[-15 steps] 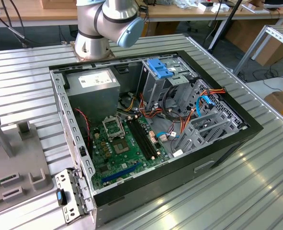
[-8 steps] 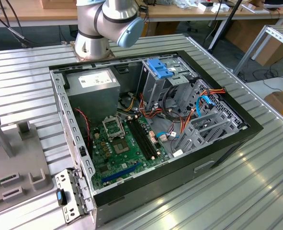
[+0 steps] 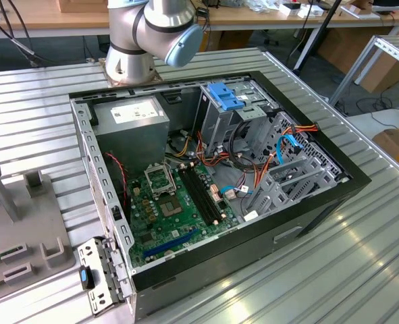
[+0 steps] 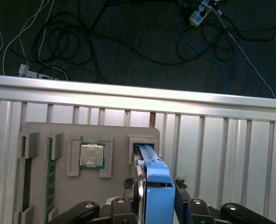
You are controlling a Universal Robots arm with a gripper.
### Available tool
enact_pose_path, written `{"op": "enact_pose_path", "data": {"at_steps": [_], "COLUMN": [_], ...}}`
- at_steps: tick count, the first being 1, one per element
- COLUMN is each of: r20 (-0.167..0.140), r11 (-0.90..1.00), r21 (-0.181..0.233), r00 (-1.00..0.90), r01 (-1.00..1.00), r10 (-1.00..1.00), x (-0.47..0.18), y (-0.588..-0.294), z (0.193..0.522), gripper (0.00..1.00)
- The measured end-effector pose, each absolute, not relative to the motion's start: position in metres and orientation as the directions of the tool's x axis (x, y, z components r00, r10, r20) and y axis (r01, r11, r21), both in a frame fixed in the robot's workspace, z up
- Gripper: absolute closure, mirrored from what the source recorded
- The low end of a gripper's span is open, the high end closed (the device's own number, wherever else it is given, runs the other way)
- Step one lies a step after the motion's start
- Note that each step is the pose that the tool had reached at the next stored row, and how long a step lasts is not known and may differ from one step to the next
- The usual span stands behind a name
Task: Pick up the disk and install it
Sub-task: 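Pick up the disk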
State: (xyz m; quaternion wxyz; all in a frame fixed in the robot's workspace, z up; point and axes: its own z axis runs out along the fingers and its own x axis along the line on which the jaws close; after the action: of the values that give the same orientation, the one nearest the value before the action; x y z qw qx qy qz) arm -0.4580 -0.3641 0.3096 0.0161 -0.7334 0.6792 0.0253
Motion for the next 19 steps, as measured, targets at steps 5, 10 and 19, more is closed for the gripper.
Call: {"op": "enact_pose_path", "data": {"at_steps": [5, 10, 19], "r20": [-0.059, -0.059, -0.059], "r11": [-0.077, -0.077, -0.077], "r21": [0.011, 0.011, 0.010], "r00": [0.076, 0.076, 0.076], "r01": [-0.997, -0.997, -0.997], "r10": [-0.995, -0.995, -0.995], "x": [-0.4579, -0.4576, -0.4575], "y": [-0.3641, -0.3641, -0.3641], "z": [0.3096, 0.3096, 0.3103], "gripper": [0.63, 0.63, 0.63]}}
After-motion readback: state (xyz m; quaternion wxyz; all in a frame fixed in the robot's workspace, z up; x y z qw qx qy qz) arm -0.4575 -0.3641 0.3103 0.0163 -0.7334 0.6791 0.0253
